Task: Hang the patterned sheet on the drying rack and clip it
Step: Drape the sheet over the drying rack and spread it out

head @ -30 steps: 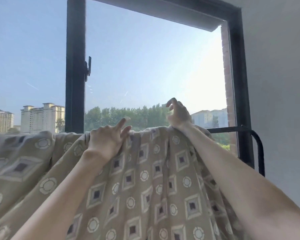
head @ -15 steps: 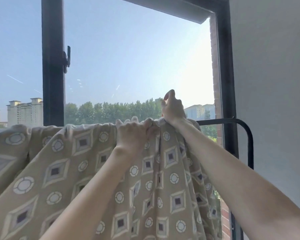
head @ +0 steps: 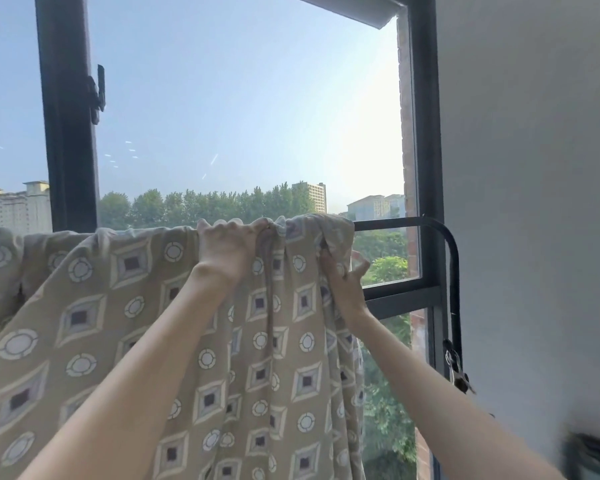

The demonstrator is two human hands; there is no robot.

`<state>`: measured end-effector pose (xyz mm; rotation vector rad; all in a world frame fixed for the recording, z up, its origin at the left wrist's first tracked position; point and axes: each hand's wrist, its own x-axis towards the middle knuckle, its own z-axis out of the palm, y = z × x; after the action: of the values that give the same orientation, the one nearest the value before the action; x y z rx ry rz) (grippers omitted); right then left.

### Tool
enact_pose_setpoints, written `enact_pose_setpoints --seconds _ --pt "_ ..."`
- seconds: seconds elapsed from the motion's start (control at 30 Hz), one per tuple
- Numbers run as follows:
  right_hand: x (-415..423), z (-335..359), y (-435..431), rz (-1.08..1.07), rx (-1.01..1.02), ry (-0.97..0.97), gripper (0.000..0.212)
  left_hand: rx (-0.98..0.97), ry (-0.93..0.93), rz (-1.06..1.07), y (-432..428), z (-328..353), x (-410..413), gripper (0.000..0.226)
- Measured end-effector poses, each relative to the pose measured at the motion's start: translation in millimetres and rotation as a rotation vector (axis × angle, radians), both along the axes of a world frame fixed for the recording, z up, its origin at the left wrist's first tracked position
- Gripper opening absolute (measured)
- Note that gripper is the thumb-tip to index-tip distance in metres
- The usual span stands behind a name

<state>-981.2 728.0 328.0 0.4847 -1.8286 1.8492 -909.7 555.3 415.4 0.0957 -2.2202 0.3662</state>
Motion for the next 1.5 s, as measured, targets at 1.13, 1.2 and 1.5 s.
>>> enact_pose_setpoints --seconds 1.13,1.2,1.5 --pt "-67 132 35 -0.533 0.684 0.393 0.048 0.184 -0.051 -0.138 -10 10 16 0.049" --pt "-55 126 17 -0.419 0.699 0.428 0.043 0.214 -0.052 -0.191 -13 10 21 0.047" --pt "-2 91 -82 -0.193 0.713 0.664 0.034 0.206 -0.009 0.065 -88 10 68 0.053"
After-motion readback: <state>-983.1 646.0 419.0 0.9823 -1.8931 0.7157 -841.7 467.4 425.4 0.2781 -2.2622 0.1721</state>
